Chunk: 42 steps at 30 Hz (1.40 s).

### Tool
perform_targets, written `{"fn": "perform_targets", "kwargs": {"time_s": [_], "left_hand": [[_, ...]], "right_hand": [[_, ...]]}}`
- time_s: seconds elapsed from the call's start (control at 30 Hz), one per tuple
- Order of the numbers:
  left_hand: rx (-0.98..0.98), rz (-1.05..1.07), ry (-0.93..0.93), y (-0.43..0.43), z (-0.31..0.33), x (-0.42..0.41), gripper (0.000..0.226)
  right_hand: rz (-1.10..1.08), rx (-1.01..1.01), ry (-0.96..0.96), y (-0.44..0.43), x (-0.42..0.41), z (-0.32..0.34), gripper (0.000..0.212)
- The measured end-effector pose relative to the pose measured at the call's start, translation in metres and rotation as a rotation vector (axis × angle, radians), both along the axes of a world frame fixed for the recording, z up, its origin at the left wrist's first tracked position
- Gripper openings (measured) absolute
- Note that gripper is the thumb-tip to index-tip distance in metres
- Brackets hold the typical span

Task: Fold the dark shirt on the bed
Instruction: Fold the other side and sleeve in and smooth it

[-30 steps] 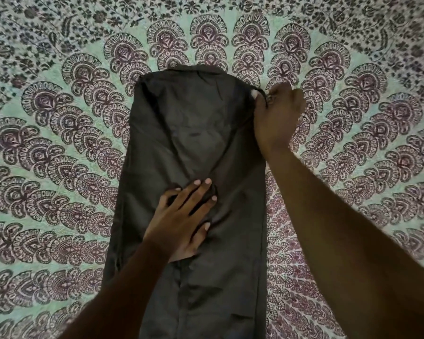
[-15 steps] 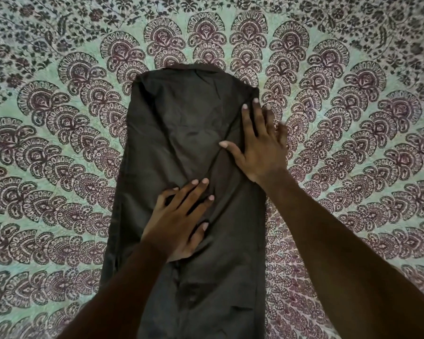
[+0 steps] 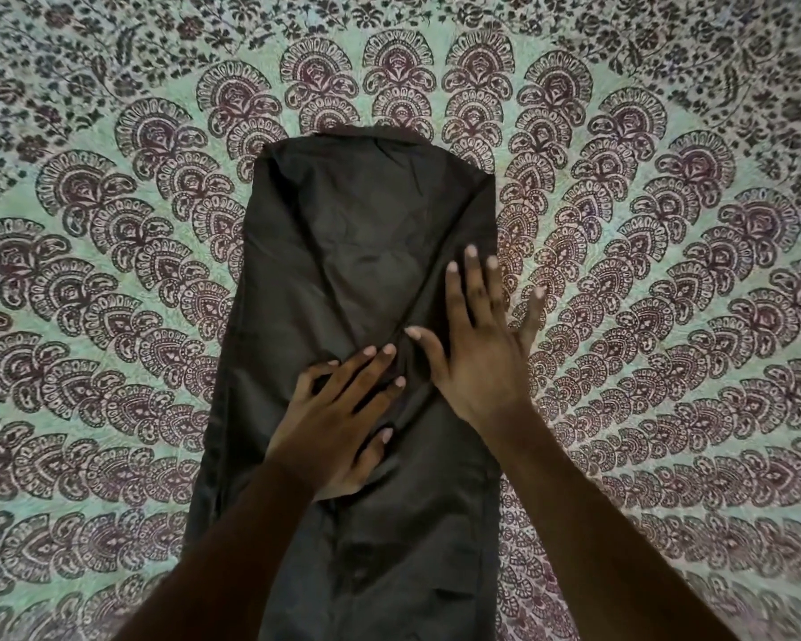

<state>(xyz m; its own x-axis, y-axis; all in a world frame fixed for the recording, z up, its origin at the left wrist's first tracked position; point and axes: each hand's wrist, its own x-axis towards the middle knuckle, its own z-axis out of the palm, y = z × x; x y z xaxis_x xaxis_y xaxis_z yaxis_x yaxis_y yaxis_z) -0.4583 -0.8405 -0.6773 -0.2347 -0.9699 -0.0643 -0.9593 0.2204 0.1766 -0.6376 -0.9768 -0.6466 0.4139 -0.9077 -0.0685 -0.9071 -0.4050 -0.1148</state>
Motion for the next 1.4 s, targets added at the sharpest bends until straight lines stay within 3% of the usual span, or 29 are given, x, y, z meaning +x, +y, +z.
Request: {"fn": "perform_targets", "kwargs": {"time_s": [0.2,0.33,0.57,0.73,0.83,0.93,1.07,1.17,1.3,1.4], "left_hand": [[-0.031,-0.009,0.021,0.001,0.006,0.001,0.062],[-0.031,-0.008,0.014,0.000,0.009,0.000,0.060],[-0.046,0.019,-0.026,0.005,0.025,-0.008,0.060],[-0.145,-0.017,-0.243,0.014,0.038,-0.020,0.059],[-0.101,-0.023,-0.172,0.024,0.051,-0.029,0.059],[0.112,-0.036,-0.047,0.045,0.065,-0.038,0.078],[0.358,-0.012,-0.176,0.068,0.073,-0.046,0.124],[0.427,-0.020,-0.255,0.078,0.077,-0.053,0.134],[0.369,0.028,-0.283,0.091,0.086,-0.064,0.121],[0.164,0.011,-0.224,0.125,0.095,-0.074,0.083]], "right_hand": [[-0.025,0.050,0.076,-0.038,-0.009,-0.005,0.089],[-0.119,0.014,0.021,-0.053,-0.017,0.002,0.091],[0.142,0.013,-0.024,0.098,-0.044,0.008,0.066],[0.110,0.060,-0.007,0.155,-0.080,0.002,0.063],[0.158,0.058,-0.004,0.177,-0.090,0.009,0.065],[0.235,0.114,0.035,0.205,-0.094,0.019,0.070],[0.165,0.212,0.058,0.237,-0.097,0.031,0.075],[0.148,0.274,0.065,0.259,-0.098,0.036,0.087],[0.137,0.291,0.061,0.291,-0.108,0.038,0.096],[0.125,0.217,0.026,0.315,-0.114,0.041,0.088]]}}
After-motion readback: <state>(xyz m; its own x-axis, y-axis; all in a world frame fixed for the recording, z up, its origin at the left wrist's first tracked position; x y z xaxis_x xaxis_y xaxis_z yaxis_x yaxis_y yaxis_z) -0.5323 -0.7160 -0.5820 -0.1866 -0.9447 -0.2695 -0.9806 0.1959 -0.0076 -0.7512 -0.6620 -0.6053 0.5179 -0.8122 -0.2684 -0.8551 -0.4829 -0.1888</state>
